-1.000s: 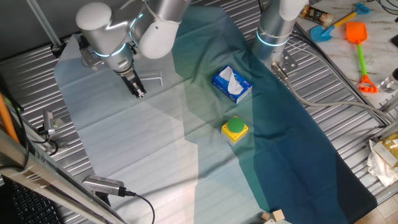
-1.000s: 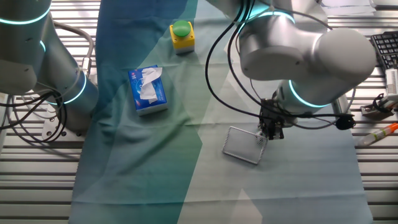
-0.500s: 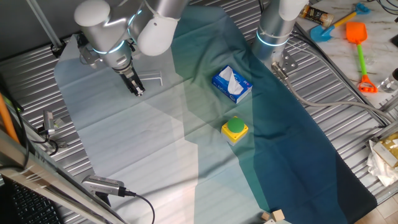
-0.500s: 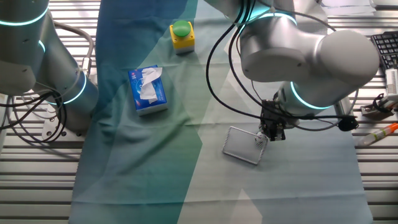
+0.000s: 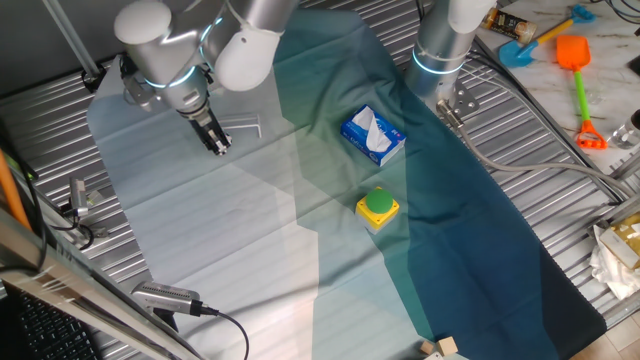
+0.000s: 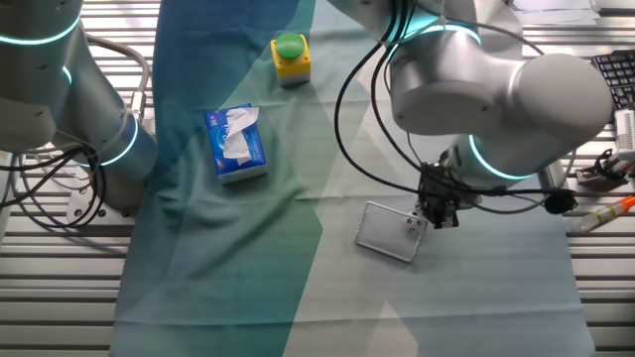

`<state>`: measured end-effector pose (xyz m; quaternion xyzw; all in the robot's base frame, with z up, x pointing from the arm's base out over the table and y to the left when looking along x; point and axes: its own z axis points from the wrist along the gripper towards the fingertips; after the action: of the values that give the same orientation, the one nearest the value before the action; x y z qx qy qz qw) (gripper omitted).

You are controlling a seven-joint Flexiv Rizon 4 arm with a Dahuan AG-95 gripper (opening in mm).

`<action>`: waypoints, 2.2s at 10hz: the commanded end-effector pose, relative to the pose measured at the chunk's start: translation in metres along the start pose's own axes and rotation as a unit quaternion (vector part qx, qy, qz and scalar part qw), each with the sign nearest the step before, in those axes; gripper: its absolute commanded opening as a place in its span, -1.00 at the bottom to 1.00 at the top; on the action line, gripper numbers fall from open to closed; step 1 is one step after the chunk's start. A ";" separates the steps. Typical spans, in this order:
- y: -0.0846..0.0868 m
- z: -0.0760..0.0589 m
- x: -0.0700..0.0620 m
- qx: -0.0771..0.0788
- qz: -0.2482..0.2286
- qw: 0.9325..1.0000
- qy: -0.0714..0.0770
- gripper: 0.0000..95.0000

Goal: Push the soccer ball into the goal

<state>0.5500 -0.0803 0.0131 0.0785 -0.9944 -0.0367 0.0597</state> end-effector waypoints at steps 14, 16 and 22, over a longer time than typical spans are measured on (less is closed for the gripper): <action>0.043 -0.047 0.020 -0.031 0.029 0.999 0.016 -1.00; 0.050 -0.055 0.038 -0.035 0.031 0.999 0.023 -1.00; 0.080 -0.092 0.076 -0.026 0.047 0.998 0.017 -1.00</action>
<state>0.4737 -0.0186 0.1213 0.0312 -0.9945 -0.0555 0.0835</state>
